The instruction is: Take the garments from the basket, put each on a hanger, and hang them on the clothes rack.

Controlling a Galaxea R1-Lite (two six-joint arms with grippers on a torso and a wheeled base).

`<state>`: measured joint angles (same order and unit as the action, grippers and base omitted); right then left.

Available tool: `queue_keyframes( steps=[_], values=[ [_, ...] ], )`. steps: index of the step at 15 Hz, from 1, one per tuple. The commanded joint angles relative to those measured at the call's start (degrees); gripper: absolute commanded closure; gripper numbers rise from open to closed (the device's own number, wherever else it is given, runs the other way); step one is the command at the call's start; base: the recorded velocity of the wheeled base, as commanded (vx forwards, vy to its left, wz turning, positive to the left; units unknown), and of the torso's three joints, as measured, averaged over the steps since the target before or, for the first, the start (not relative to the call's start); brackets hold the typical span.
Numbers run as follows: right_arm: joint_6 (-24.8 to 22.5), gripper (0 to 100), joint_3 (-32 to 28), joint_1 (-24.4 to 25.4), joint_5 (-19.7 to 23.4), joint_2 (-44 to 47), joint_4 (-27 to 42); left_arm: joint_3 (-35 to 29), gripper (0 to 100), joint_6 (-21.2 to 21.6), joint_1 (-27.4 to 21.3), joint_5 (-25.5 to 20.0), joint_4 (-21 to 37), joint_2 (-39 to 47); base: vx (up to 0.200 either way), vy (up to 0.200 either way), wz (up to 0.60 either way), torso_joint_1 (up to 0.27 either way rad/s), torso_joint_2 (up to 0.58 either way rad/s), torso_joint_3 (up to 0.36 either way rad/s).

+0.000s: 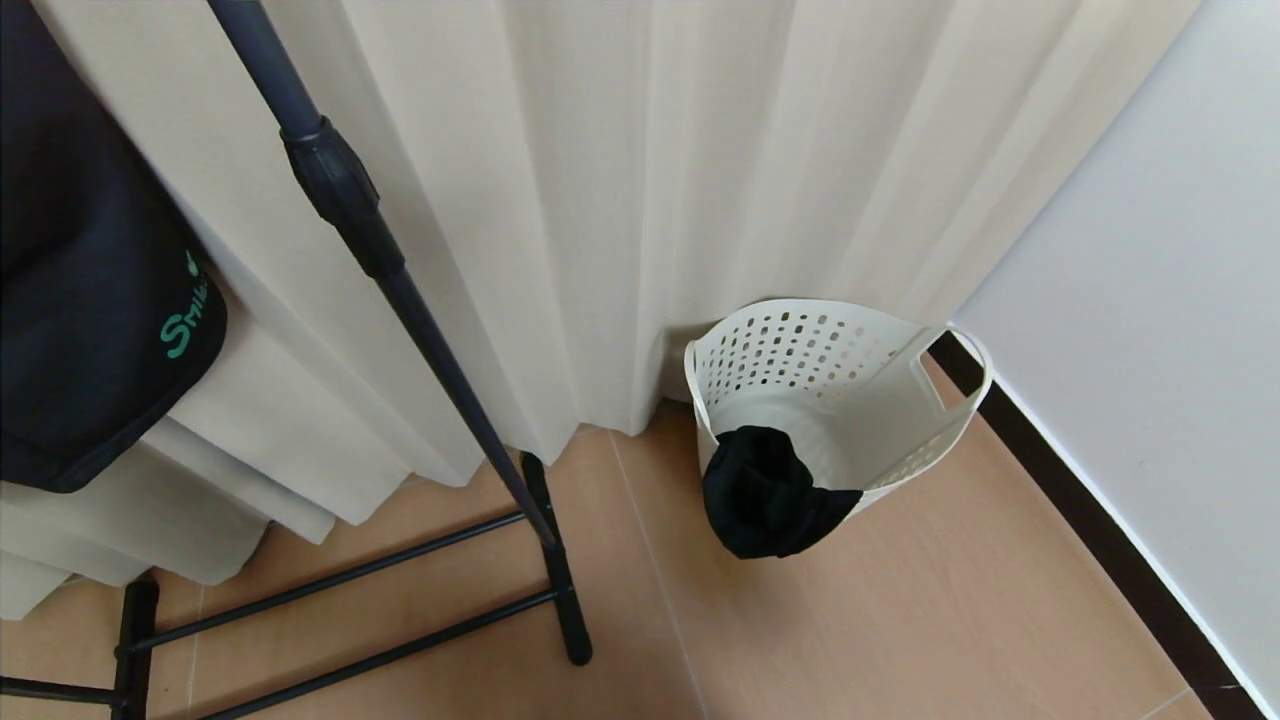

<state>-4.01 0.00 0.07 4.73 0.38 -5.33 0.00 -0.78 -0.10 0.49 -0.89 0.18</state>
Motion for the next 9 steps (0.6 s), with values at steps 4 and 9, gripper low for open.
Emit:
queue_keyframes(
  steps=[4,9],
  values=[
    [0.0,0,0.0,0.0,0.0,0.0,0.0,0.0,0,0.0,0.0,0.1,0.0,0.1,0.0,0.0,0.0,0.002,0.0,-0.181],
    [0.0,0,0.0,0.0,0.0,0.0,0.0,0.0,0,0.1,0.0,0.0,0.0,0.1,0.0,0.0,0.0,0.0,0.0,-0.017]
  ],
)
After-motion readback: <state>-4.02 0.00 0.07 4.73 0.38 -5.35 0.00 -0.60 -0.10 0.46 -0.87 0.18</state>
